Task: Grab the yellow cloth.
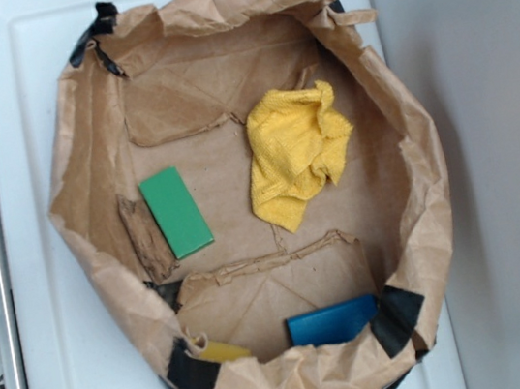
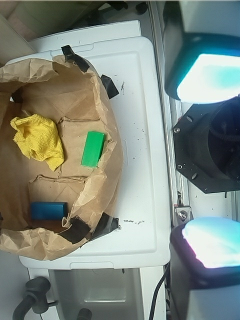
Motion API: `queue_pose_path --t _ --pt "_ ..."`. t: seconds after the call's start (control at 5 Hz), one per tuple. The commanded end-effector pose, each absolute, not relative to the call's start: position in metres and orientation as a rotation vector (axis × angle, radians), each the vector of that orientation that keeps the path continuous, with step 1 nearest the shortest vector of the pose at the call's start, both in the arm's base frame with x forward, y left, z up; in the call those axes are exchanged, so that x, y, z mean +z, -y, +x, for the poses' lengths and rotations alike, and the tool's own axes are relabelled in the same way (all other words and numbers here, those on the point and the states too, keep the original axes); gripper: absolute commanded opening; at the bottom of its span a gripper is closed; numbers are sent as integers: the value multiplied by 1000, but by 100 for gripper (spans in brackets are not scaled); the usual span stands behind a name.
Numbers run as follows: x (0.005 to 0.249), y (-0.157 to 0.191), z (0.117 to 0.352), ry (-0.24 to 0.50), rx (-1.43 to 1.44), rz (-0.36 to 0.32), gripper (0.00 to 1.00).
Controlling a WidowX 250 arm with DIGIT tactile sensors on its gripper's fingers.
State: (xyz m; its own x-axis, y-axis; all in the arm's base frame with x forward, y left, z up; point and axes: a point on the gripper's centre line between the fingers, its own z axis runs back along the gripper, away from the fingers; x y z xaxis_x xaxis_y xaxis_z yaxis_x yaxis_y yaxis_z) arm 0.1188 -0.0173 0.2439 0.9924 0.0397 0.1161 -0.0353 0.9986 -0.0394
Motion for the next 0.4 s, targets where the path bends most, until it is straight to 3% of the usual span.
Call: queue_pose_path --t 0.0,0.2 --pt "244 17 119 117 38 -37 100" --pt "259 -3 69 115 80 -115 100"
